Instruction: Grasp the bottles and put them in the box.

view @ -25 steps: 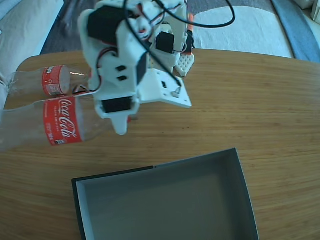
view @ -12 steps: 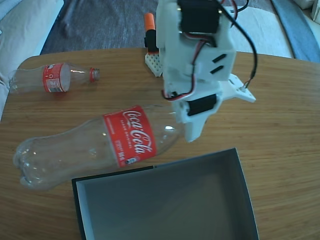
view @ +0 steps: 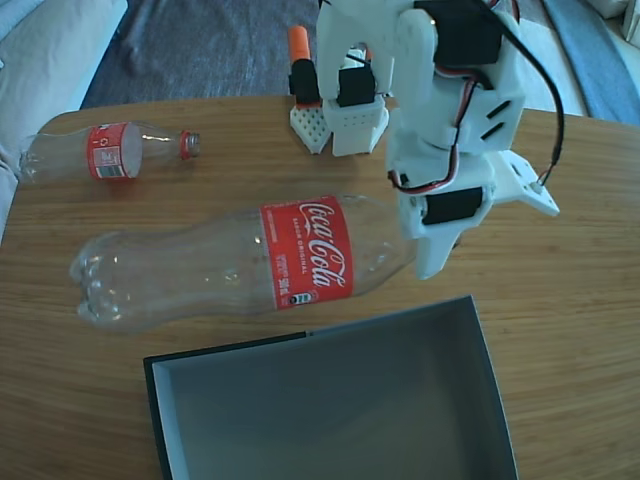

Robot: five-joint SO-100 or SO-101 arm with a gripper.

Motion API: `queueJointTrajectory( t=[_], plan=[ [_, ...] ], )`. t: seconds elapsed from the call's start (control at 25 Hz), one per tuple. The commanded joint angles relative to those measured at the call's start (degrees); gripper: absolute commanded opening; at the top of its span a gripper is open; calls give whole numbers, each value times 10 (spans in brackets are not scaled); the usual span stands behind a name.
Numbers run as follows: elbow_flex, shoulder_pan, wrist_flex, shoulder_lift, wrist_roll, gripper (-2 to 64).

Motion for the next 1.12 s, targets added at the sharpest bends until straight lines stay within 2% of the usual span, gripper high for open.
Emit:
queueJointTrajectory(
  t=[0.0,0.16,0.36,0.48,1.0,1.08],
  plan=[
    [-28,-11,-8,21,13,43],
    [-24,-11,-11,20,16,43],
    [-21,-33,-48,19,41,43],
    [-31,-41,-54,-12,48,43],
    [-240,-42,-46,-220,49,43],
    [-265,-43,-46,-244,69,43]
  ],
)
